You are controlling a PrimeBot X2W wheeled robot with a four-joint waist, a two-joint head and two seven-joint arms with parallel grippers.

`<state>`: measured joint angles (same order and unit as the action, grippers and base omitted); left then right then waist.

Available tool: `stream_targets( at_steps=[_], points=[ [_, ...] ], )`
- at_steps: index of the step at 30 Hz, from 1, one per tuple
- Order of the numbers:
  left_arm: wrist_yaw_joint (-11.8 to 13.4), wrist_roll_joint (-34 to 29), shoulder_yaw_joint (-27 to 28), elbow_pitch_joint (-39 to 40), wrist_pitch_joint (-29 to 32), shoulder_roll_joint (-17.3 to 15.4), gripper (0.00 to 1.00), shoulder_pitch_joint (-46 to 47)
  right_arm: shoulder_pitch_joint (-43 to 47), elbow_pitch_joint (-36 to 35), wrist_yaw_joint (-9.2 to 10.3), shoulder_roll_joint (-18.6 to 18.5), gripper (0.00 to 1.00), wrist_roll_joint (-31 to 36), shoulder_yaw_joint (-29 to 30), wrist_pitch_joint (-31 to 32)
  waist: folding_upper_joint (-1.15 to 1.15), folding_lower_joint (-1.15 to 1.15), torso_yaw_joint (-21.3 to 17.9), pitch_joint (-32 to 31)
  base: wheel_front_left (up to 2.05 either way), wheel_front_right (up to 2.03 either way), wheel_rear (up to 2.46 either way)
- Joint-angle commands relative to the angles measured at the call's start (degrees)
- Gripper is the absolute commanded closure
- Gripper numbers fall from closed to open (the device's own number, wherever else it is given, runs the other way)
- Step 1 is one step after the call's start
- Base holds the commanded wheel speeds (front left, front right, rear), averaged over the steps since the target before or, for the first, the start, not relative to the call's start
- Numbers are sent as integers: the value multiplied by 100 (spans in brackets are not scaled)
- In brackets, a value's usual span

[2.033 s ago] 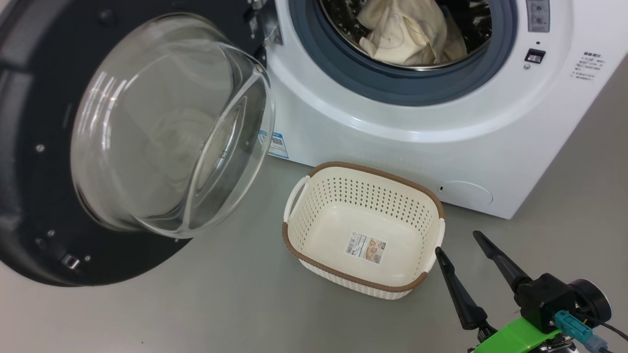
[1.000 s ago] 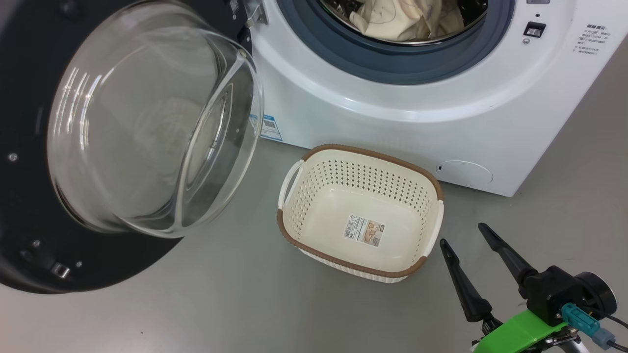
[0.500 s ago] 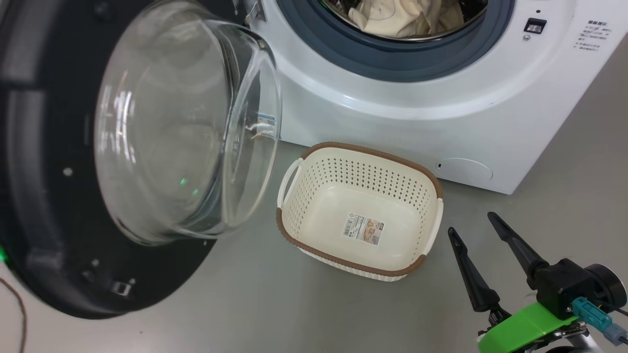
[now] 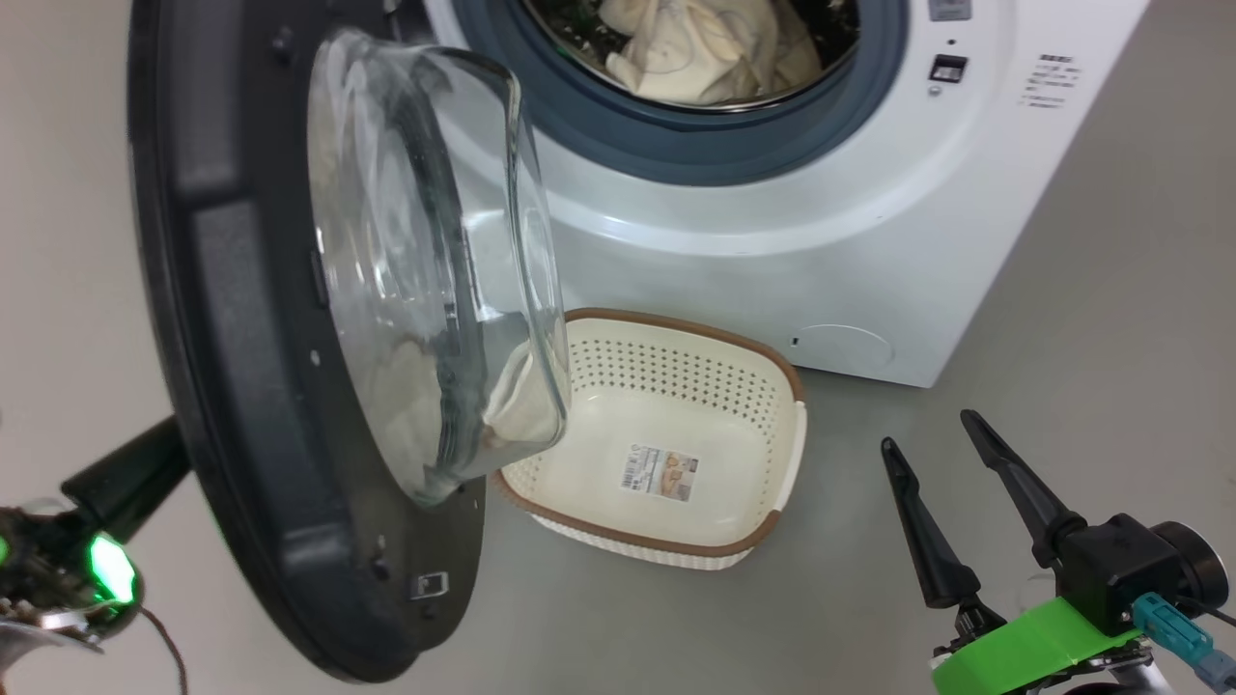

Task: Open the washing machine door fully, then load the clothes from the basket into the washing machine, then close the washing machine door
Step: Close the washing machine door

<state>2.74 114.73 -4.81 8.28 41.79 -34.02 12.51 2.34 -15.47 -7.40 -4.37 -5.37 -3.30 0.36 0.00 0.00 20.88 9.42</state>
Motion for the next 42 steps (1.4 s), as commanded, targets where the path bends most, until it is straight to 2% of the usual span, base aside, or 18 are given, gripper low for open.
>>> stream_targets(
  at_steps=[1, 11, 17, 31, 42],
  points=[
    [-14, 83, 188, 231, 69, -165, 100, 140, -85, -168, -9, 26, 0, 44, -146, -85, 0, 0, -208, -70, 0, 0, 0],
    [176, 69, -87, 262, -86, 228, 100, 310, -44, -32, -9, 127, 0, 23, -118, -258, 0, 0, -918, -196, 0, 0, 0],
    [194, 98, -57, 207, -274, 452, 100, 382, -41, 59, -9, 144, 0, -33, -147, -338, 0, 0, -1416, -193, 0, 0, 0],
    [22, 65, -81, -450, -543, 945, 100, 934, -121, 330, -9, 148, 0, -245, -276, -515, 0, 0, -2516, -127, 0, 0, 0],
    [-211, -94, -60, -1342, -758, 1224, 100, 1630, -257, 499, -9, 148, 0, -302, -430, -602, 0, 0, -2954, -79, 0, 0, 0]
  ],
)
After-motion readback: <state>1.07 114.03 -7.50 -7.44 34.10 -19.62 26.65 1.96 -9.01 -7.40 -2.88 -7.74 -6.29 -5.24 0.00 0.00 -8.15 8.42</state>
